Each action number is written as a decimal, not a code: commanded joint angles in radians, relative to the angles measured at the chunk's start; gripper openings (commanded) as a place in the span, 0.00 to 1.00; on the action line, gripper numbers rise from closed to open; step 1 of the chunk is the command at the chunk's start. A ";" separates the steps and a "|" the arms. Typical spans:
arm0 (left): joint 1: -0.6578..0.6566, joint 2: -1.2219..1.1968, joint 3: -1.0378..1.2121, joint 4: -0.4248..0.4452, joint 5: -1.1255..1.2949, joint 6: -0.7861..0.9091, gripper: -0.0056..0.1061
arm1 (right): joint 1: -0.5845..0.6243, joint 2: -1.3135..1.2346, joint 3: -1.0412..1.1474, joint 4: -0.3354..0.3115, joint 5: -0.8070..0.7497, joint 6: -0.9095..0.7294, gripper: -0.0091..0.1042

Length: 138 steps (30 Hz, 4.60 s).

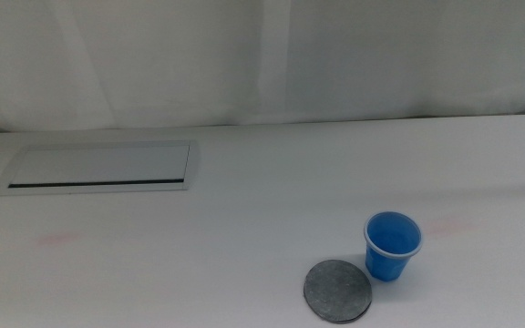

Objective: Place an empty cup on a cup mat.

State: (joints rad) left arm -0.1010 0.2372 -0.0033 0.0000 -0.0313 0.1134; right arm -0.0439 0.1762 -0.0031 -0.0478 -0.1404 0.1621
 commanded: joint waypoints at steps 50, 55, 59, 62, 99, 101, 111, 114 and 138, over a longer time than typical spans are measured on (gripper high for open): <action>0.002 -0.004 0.040 -0.006 -0.003 0.024 0.02 | 0.154 0.972 -1.092 0.342 1.149 -0.319 0.99; 0.002 -0.004 0.040 -0.006 -0.003 0.024 0.02 | 0.251 1.084 -1.092 0.246 1.132 -0.263 0.99; 0.002 -0.004 0.040 -0.006 -0.003 0.024 0.02 | 0.290 1.159 -1.092 0.233 1.092 -0.264 0.99; 0.002 -0.004 0.040 -0.006 -0.003 0.024 0.02 | 0.310 1.211 -1.092 0.240 1.072 -0.261 0.99; 0.002 -0.004 0.040 -0.006 -0.003 0.024 0.02 | 0.435 1.634 -1.092 0.223 0.904 -0.214 0.92; 0.002 -0.004 0.040 -0.006 -0.003 0.024 0.02 | 0.435 1.638 -1.092 0.223 0.904 -0.214 0.84; 0.002 -0.004 0.040 -0.006 -0.003 0.024 0.02 | 0.435 1.638 -1.093 0.227 0.881 -0.214 0.06; 0.002 -0.004 0.040 -0.006 -0.003 0.024 0.02 | 0.435 1.638 -1.093 0.227 0.872 -0.214 0.06; 0.002 -0.004 0.040 -0.006 -0.003 0.040 0.02 | 0.563 1.373 -1.278 0.258 1.135 -0.171 0.06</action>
State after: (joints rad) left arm -0.1010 0.2372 -0.0033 0.0000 -0.0313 0.1543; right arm 0.4890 1.5481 -1.2800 0.2188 0.9830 -0.0215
